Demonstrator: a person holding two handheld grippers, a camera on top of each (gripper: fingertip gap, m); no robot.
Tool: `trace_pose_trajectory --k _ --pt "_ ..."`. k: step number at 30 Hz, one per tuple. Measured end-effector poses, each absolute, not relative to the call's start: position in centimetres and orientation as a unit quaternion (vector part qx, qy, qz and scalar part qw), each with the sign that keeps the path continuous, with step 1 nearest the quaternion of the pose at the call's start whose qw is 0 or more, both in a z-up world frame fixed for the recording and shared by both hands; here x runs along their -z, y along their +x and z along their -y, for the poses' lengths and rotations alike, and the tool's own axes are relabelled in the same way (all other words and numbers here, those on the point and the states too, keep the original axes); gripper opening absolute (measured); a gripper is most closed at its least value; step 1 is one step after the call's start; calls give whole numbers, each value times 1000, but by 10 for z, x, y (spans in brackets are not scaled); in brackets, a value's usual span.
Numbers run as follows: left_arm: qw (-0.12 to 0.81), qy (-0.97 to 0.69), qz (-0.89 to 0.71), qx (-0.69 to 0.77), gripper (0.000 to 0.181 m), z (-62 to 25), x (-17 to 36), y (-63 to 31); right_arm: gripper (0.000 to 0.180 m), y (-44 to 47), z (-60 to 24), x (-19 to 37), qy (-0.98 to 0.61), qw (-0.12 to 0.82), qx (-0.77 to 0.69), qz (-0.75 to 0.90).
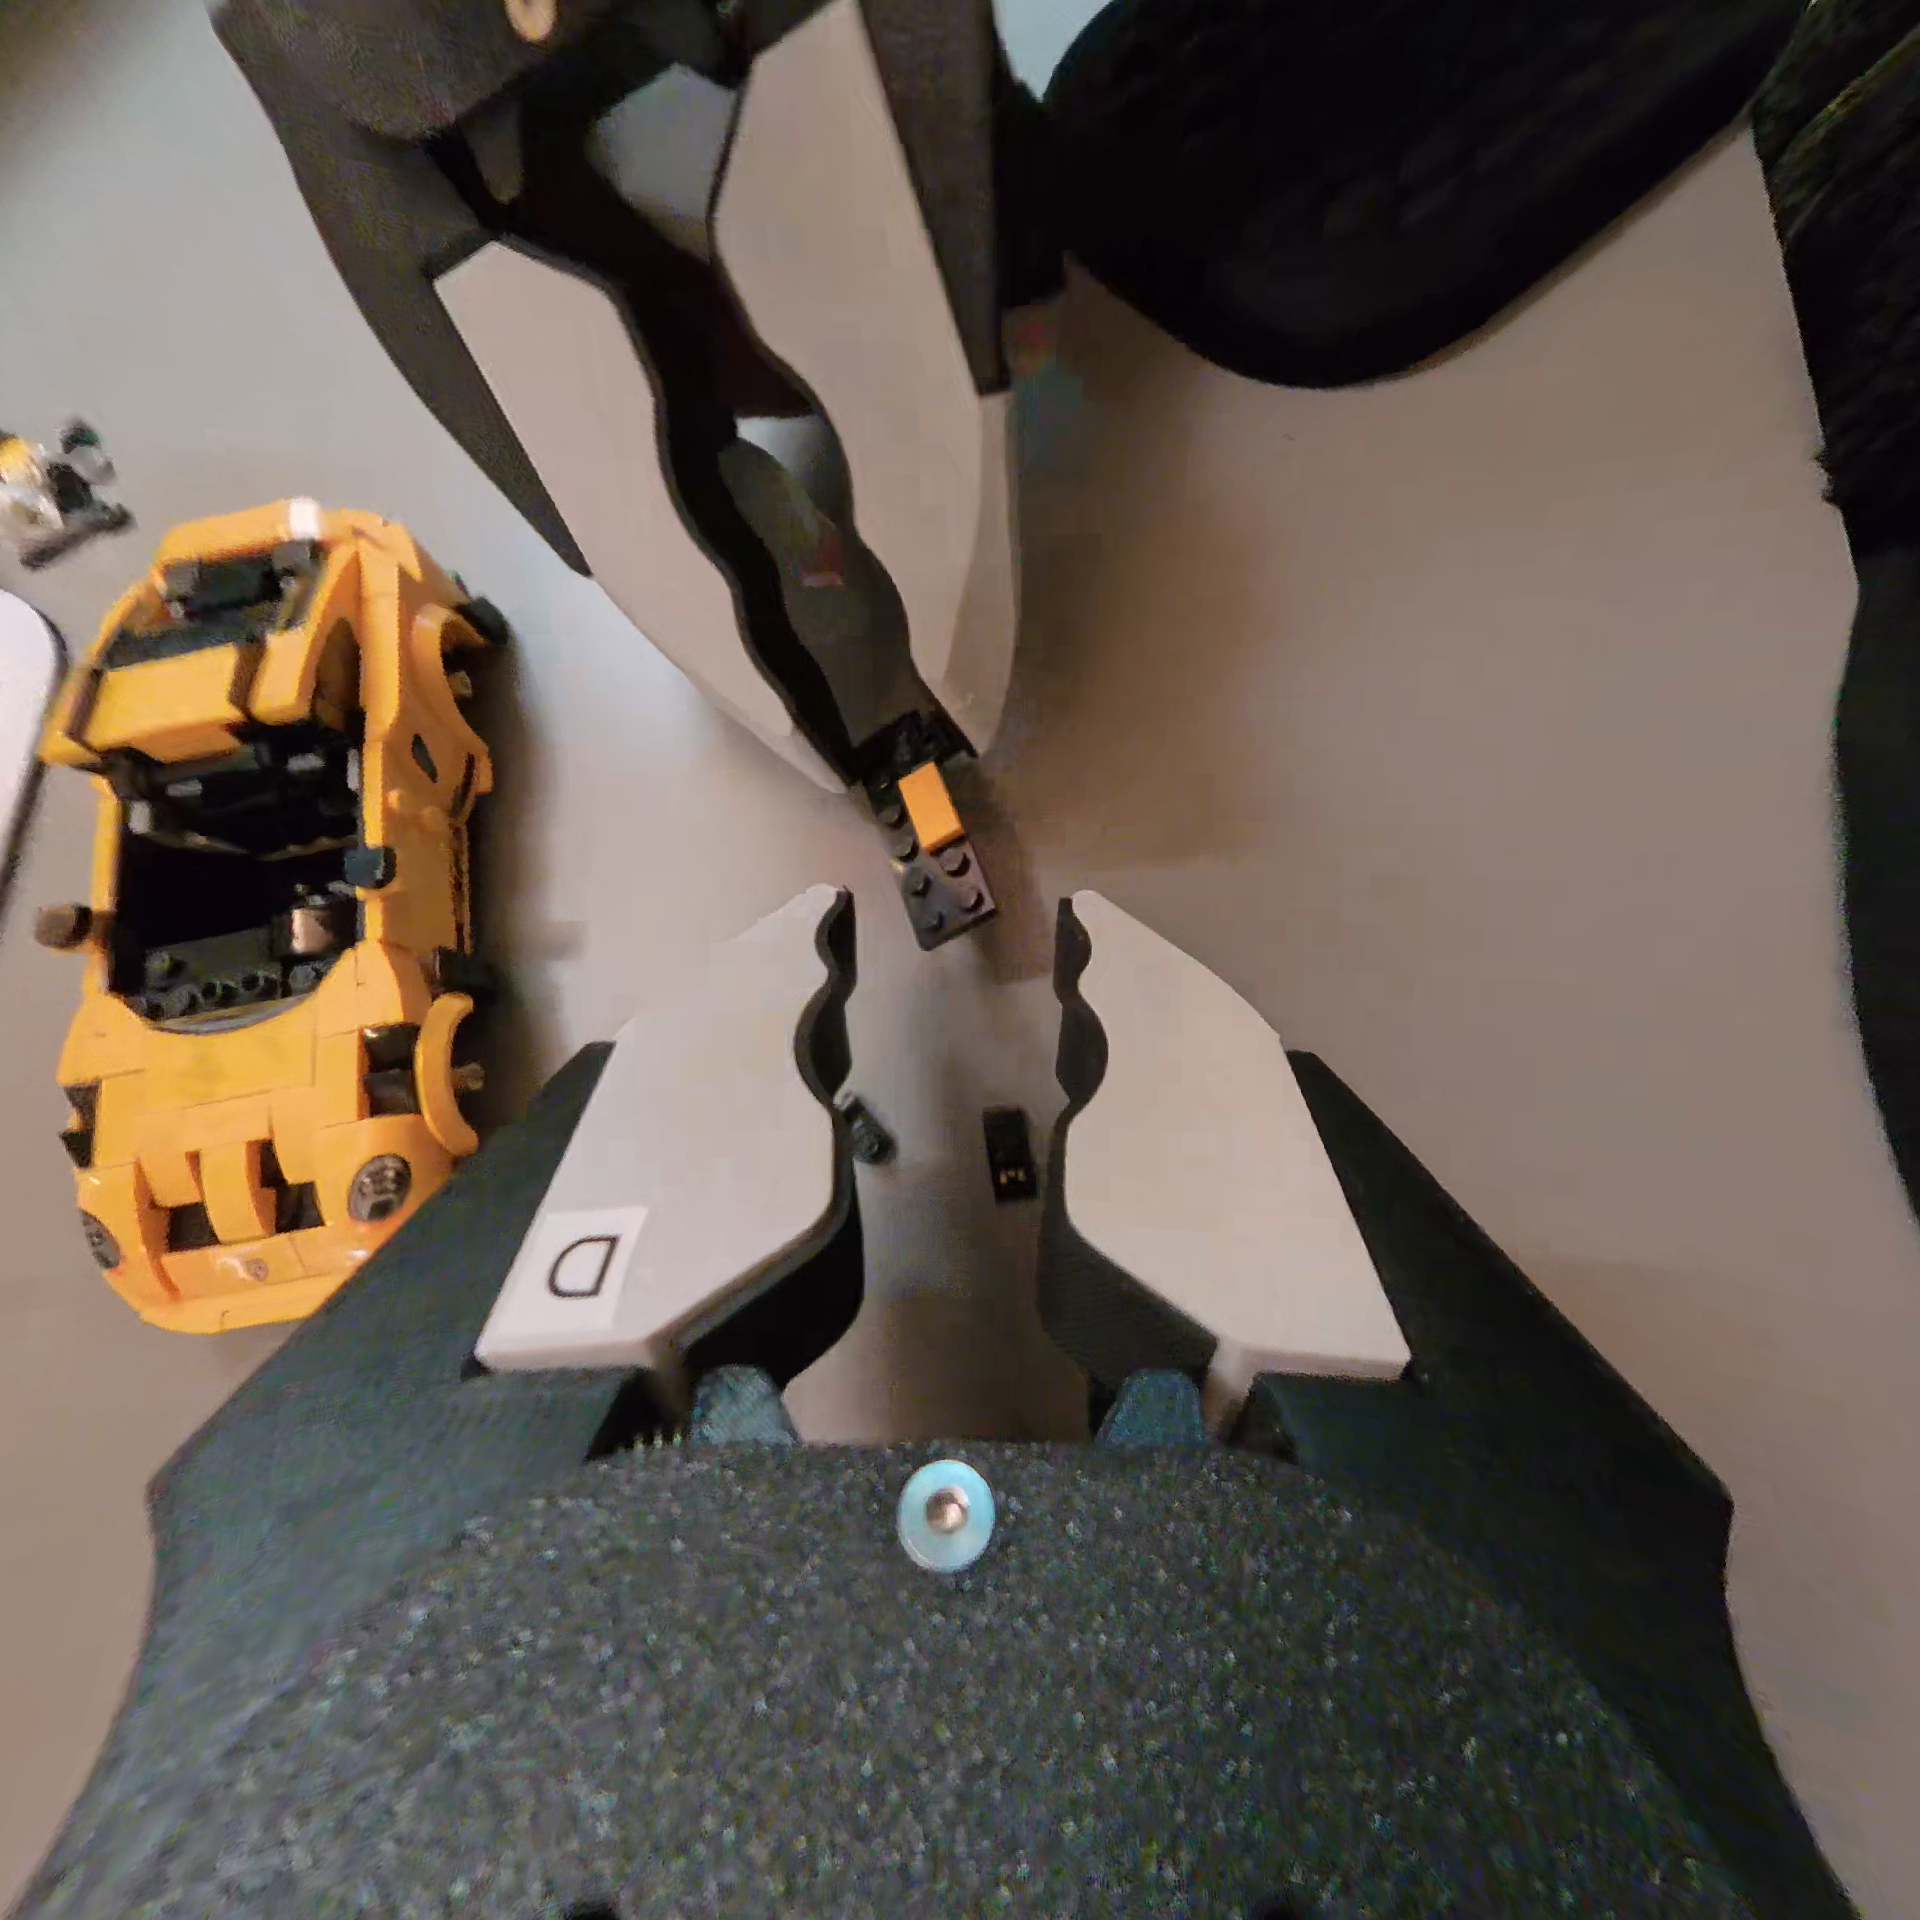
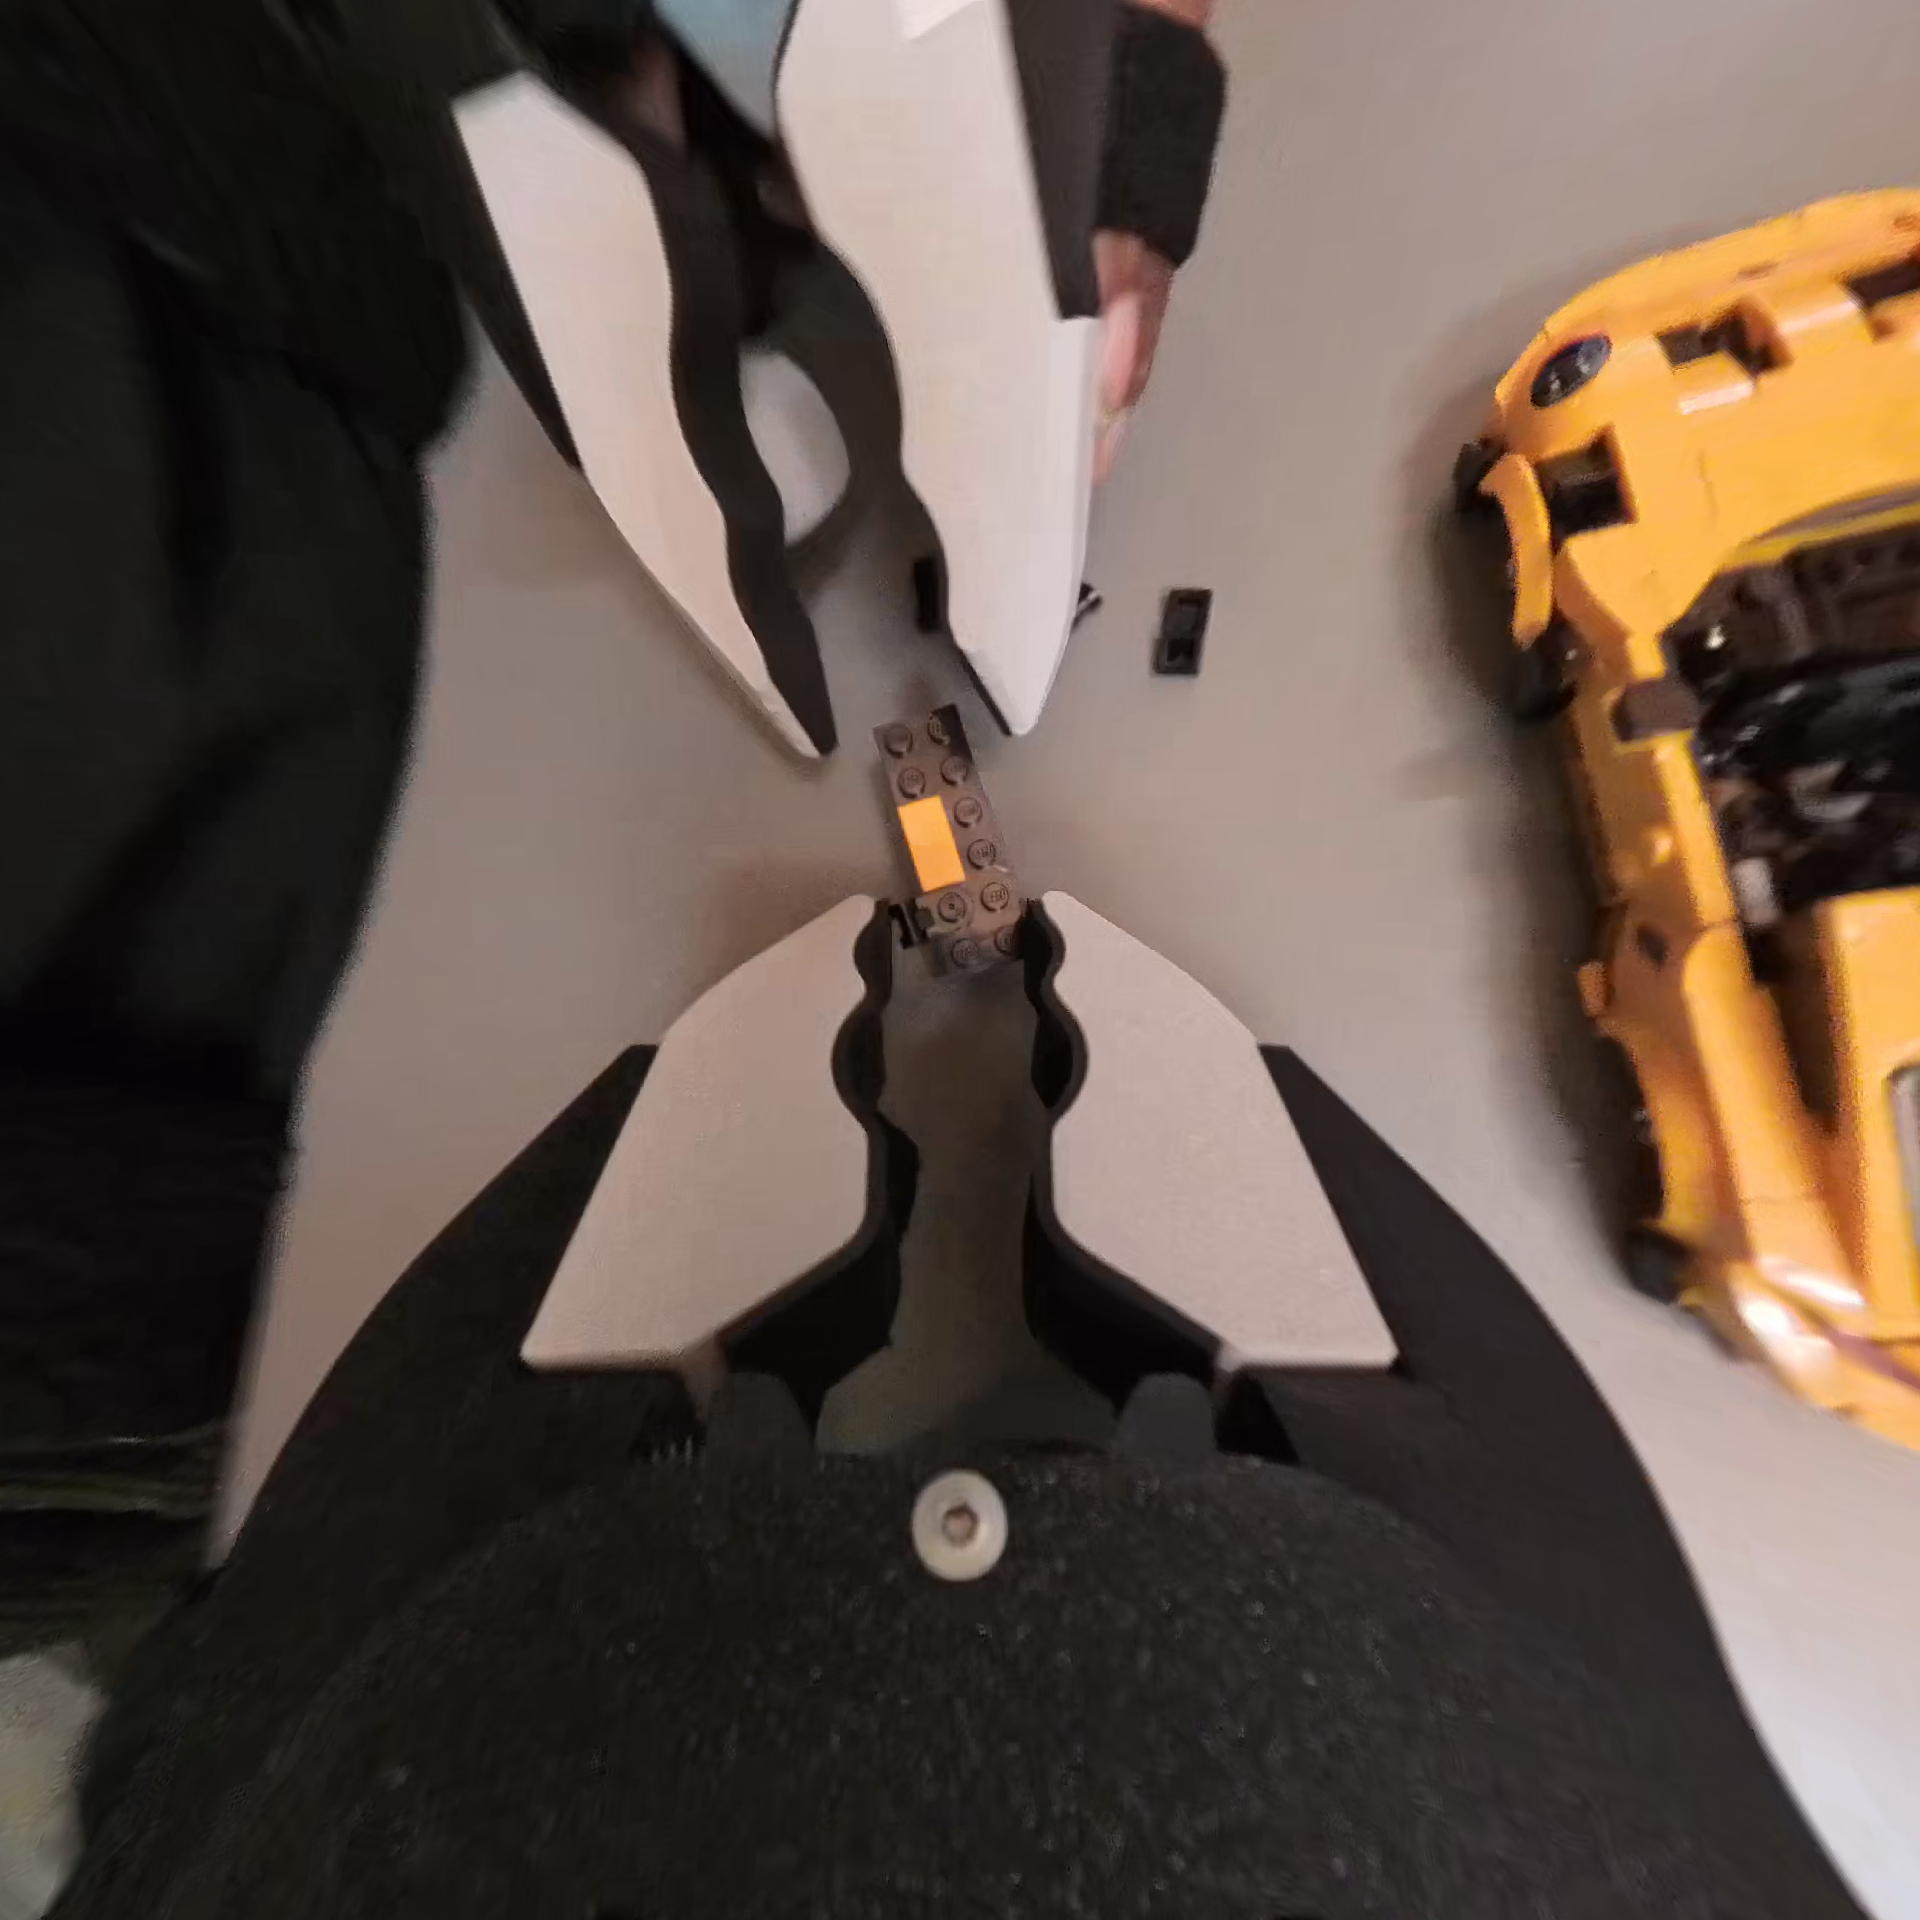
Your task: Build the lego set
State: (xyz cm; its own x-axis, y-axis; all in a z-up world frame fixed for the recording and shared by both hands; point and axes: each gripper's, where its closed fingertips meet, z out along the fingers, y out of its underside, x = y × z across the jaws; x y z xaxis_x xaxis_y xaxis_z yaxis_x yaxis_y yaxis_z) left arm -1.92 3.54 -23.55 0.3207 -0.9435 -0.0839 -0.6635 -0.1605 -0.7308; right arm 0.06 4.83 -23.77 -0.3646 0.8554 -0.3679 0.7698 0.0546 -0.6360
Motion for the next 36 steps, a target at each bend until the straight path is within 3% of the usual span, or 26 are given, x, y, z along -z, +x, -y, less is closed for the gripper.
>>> trace_pose_trajectory --k 5,11,15,18,21,28,34,36 --pt "432 -677 -567 181 29 -36 209 -4 24 6 -36 202 -578 -35 -547 605" --pt "507 -623 -577 150 6 -34 182 3 23 8 -30 190 -577 -75 -596 554" --pt "515 -647 -533 178 6 -43 174 -4 33 6 -43 175 -573 40 -587 570" --pt "515 -654 -503 230 6 -44 166 -8 33 4 -50 169 -561 191 -516 619" --pt "512 -646 -502 264 6 -40 163 -5 32 4 -43 171 -535 275 -438 667" --pt "500 -638 -518 272 6 -32 167 1 8 0 -35 180 -494 328 -359 721" --pt "531 -621 -499 290 7 -34 152 0 8 -4 -37 167 -477 368 -393 695" --pt "539 -617 -486 304 16 -35 147 -3 8 -8 -36 155 -459 402 -425 668"
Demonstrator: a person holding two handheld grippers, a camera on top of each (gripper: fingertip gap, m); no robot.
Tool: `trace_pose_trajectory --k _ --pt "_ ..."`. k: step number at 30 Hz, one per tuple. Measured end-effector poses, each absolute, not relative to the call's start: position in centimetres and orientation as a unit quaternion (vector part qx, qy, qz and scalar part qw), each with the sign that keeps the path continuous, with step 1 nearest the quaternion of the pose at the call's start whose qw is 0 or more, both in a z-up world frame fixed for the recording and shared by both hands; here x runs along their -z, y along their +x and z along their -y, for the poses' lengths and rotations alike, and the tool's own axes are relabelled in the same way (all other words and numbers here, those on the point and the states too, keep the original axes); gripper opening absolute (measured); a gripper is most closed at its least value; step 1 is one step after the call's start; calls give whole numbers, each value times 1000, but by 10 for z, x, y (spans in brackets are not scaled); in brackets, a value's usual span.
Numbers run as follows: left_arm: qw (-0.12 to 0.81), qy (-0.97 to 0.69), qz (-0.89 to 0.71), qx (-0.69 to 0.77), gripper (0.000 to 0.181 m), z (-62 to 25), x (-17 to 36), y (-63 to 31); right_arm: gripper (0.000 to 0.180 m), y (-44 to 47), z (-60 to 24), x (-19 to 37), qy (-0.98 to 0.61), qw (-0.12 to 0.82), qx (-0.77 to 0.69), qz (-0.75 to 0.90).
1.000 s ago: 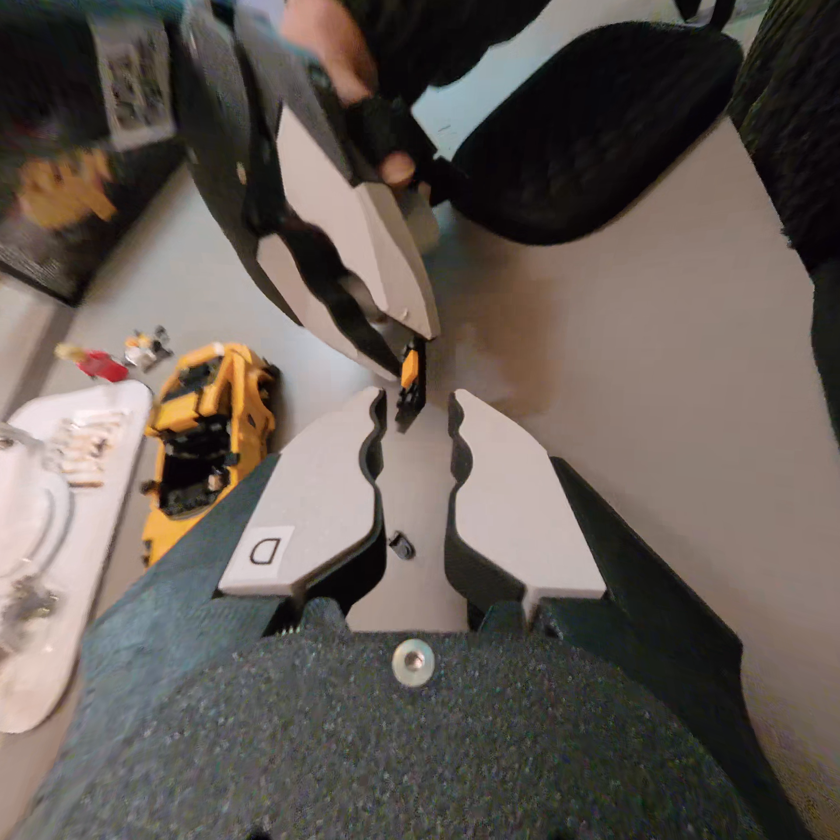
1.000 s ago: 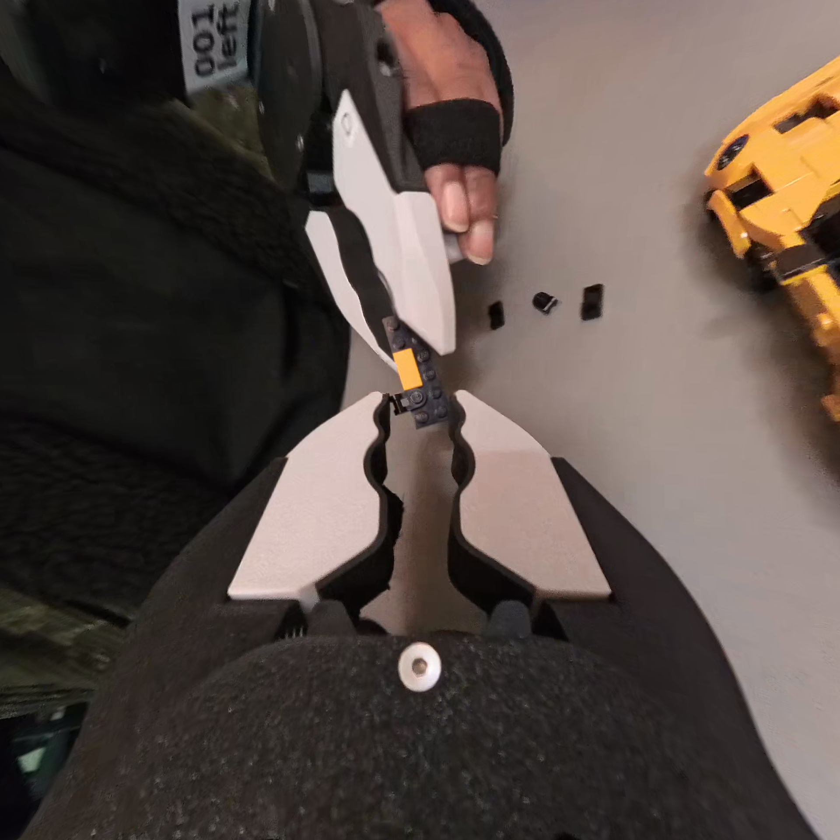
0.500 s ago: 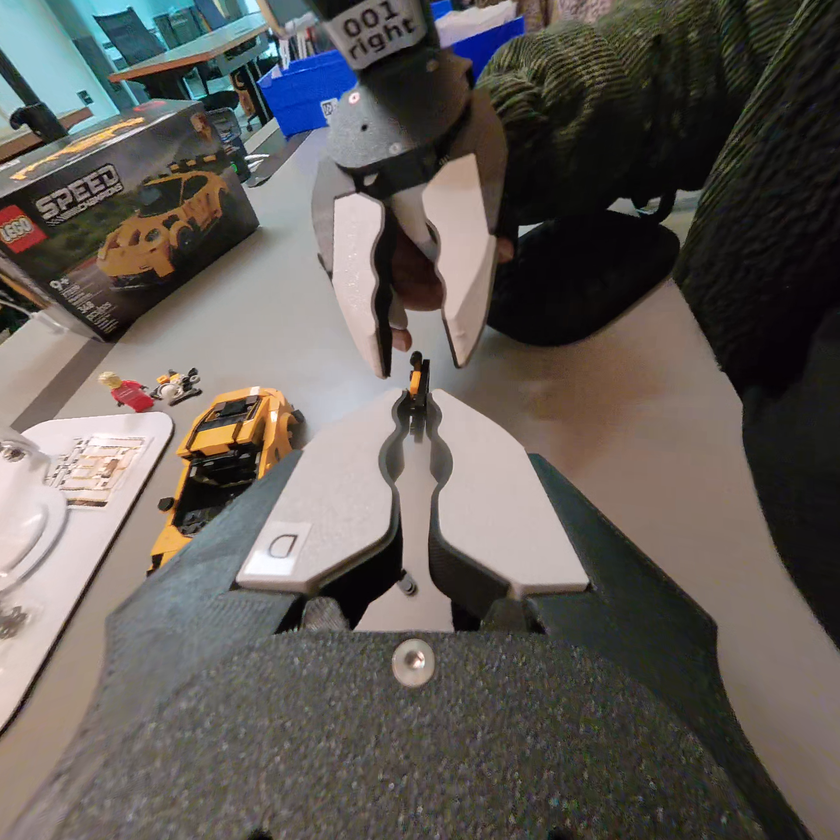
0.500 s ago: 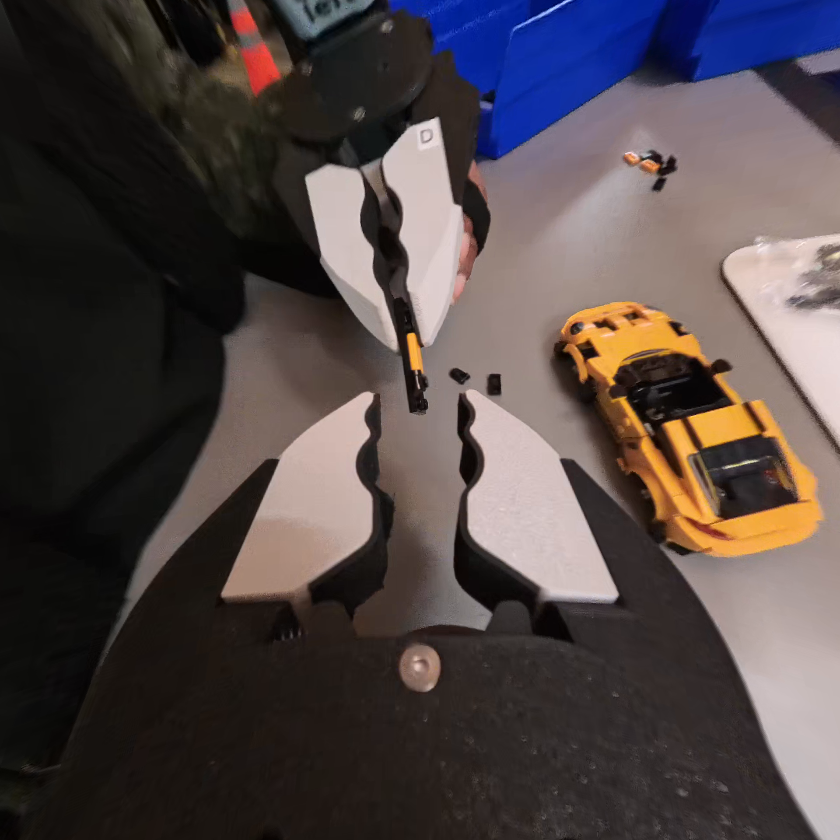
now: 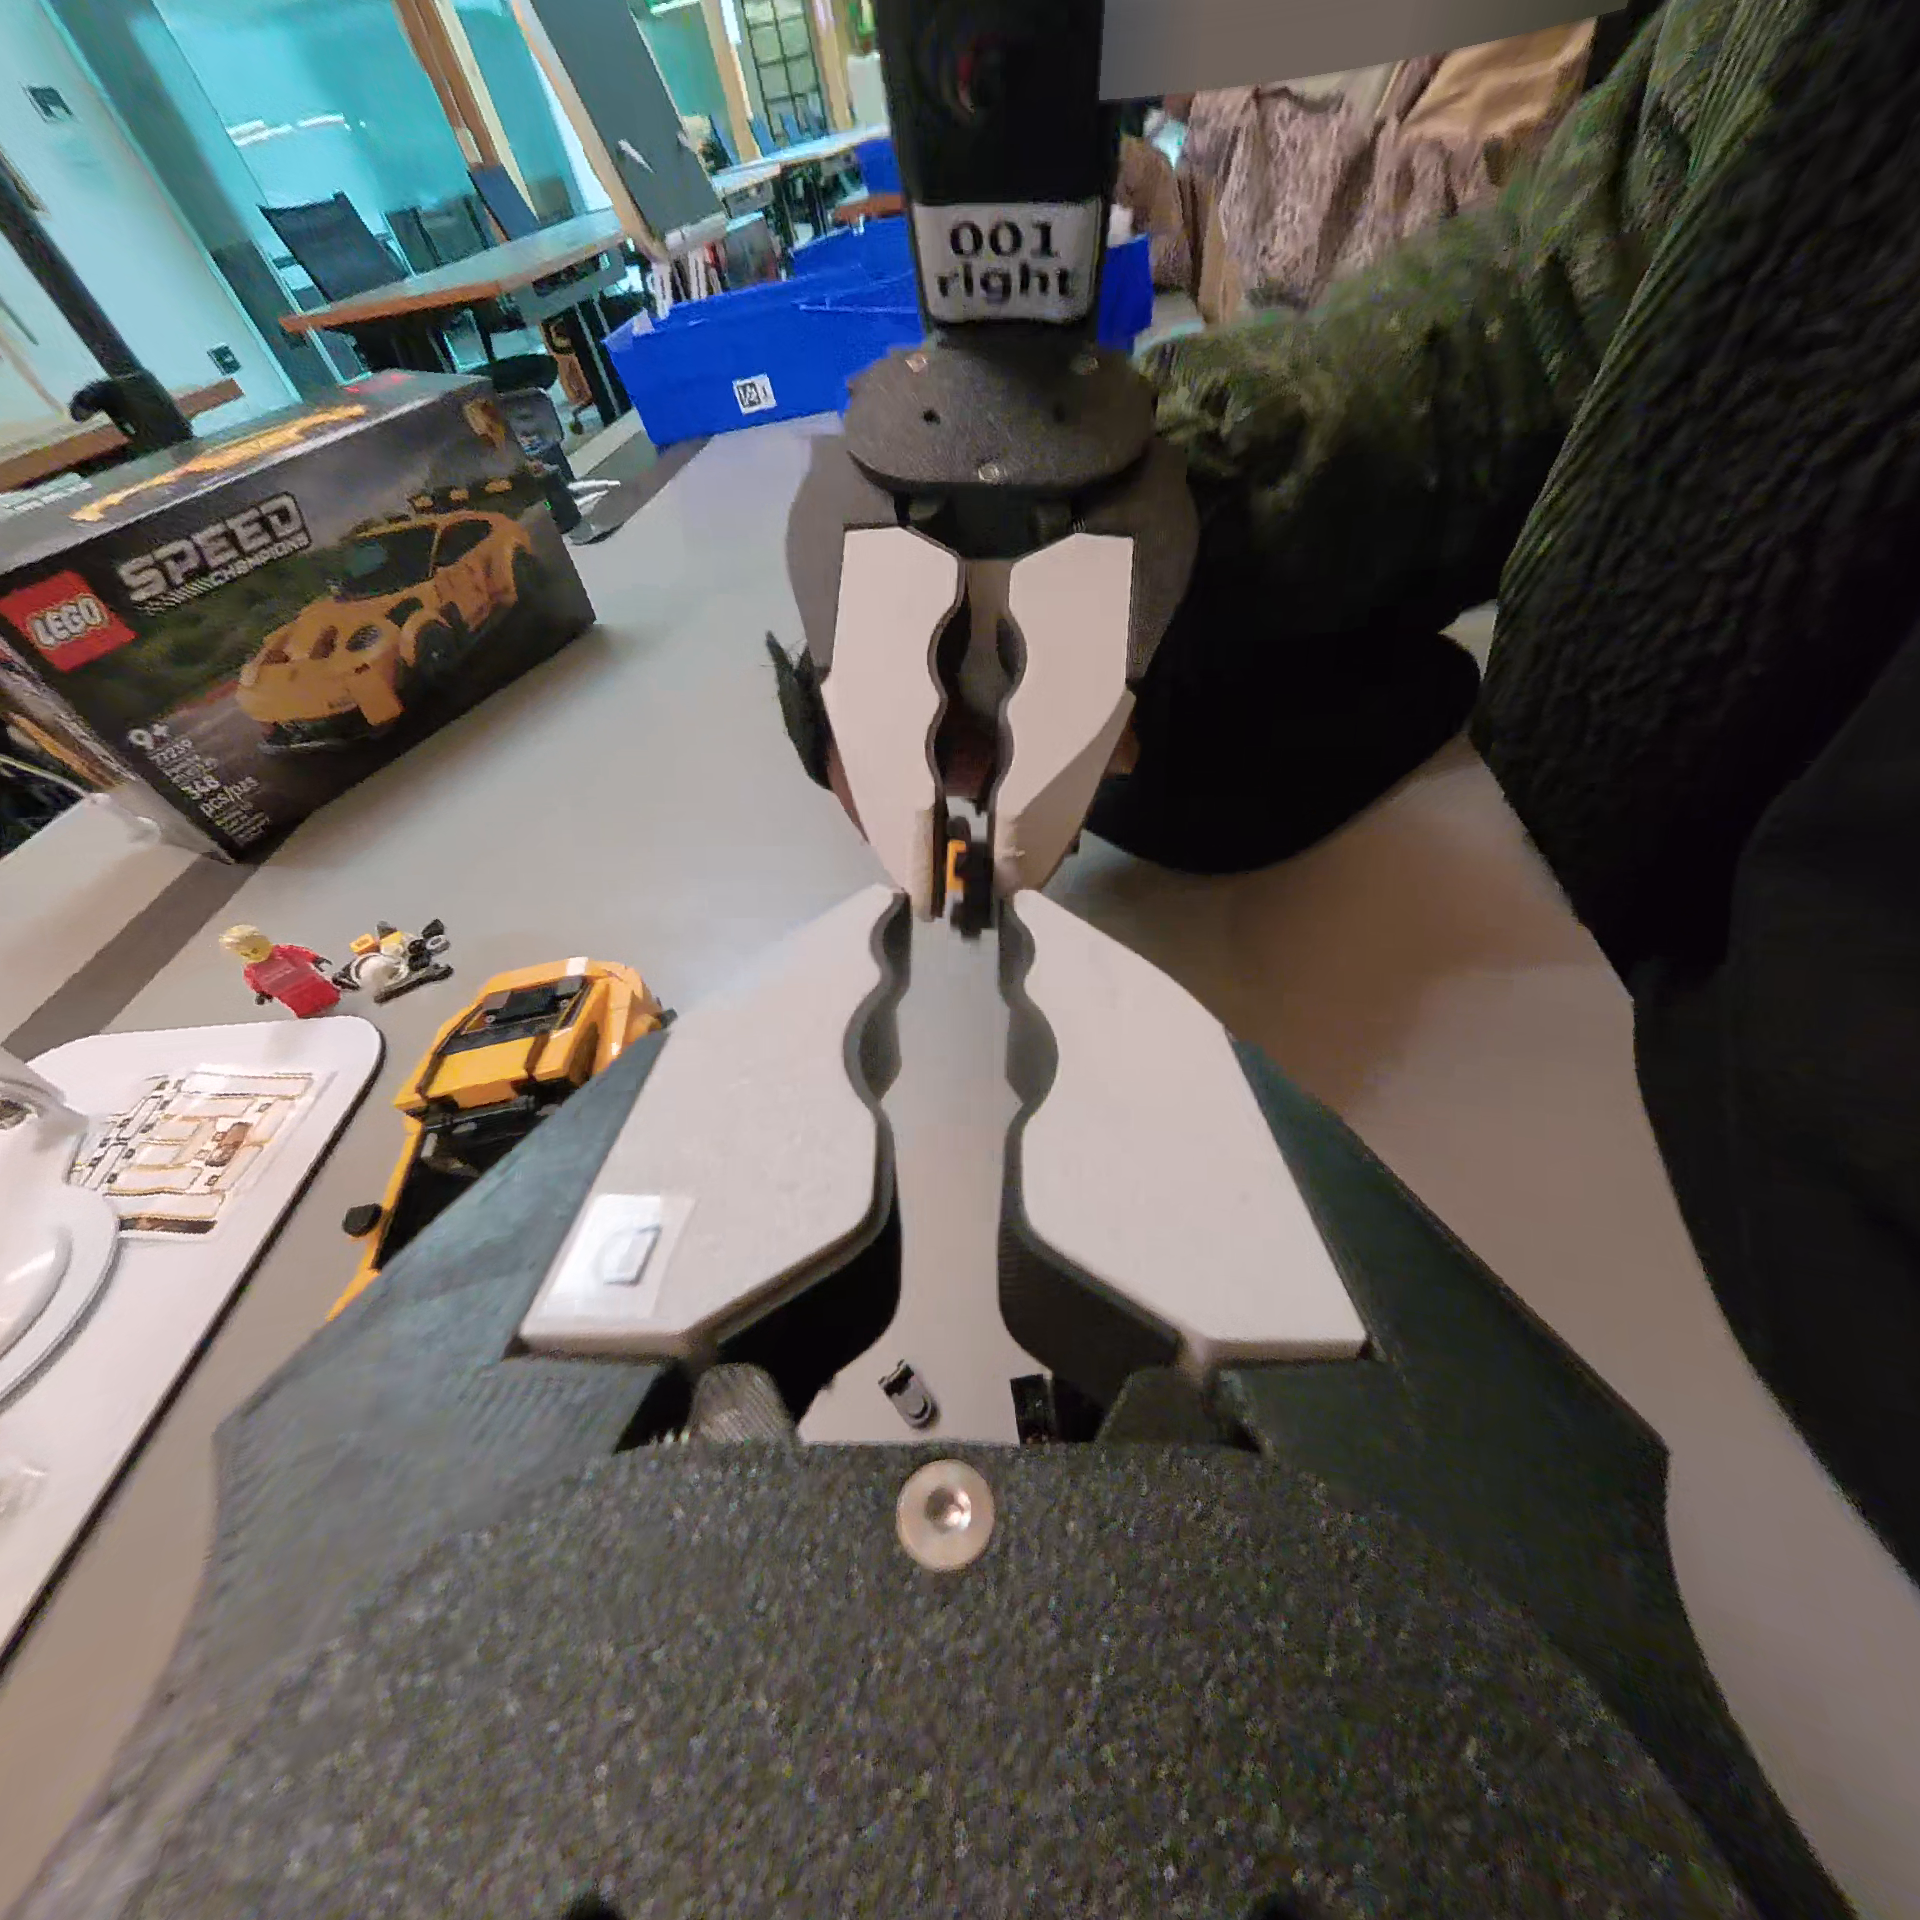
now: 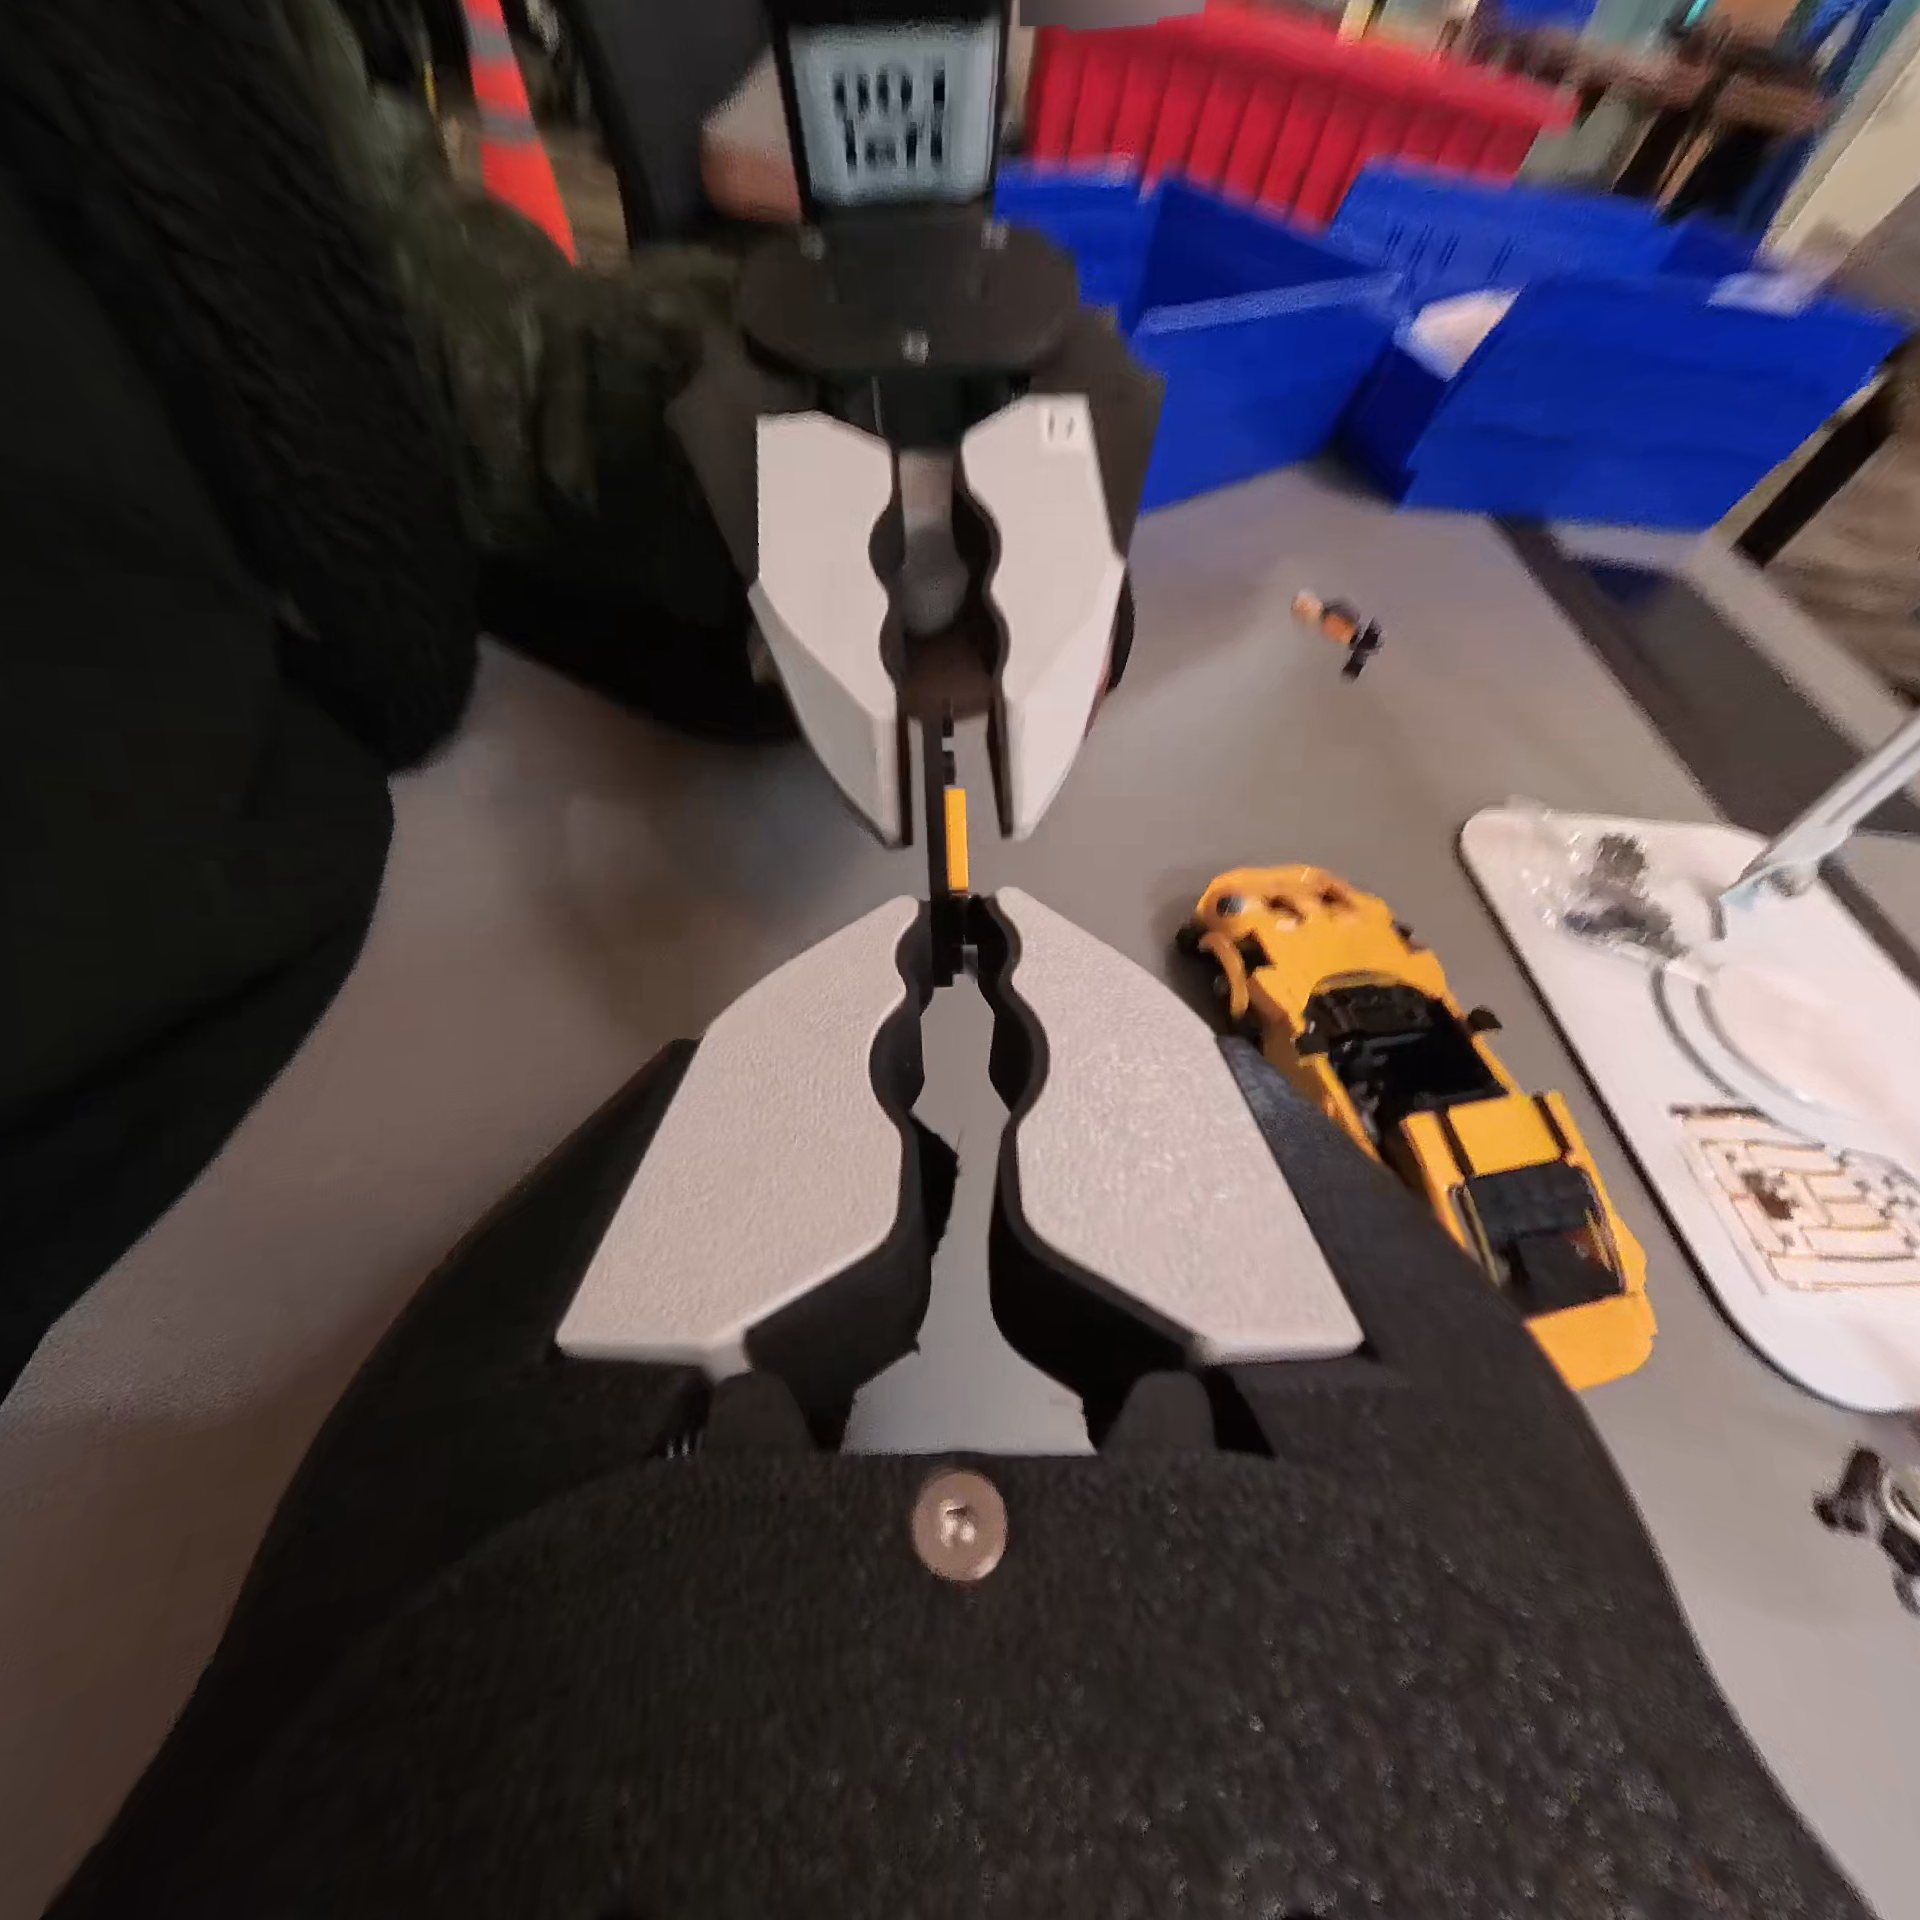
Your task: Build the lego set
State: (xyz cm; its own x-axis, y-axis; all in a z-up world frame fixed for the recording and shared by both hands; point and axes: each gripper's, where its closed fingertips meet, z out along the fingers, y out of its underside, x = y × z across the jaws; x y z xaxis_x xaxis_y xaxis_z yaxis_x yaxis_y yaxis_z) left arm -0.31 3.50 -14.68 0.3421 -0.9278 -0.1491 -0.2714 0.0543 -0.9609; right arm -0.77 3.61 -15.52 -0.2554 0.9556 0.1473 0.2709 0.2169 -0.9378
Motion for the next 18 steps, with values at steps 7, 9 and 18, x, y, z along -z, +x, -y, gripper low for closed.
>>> trace_pose_trajectory --k 7,9,18 --pt "551 -604 -478 321 5 -32 136 -6 8 -14 -35 148 -437 431 -456 645" --pt "549 -609 -490 296 5 -34 138 -9 8 -17 -38 152 -452 422 -457 639" --pt "571 -647 -493 108 5 -64 140 -92 19 -36 -23 220 -541 282 -342 715"
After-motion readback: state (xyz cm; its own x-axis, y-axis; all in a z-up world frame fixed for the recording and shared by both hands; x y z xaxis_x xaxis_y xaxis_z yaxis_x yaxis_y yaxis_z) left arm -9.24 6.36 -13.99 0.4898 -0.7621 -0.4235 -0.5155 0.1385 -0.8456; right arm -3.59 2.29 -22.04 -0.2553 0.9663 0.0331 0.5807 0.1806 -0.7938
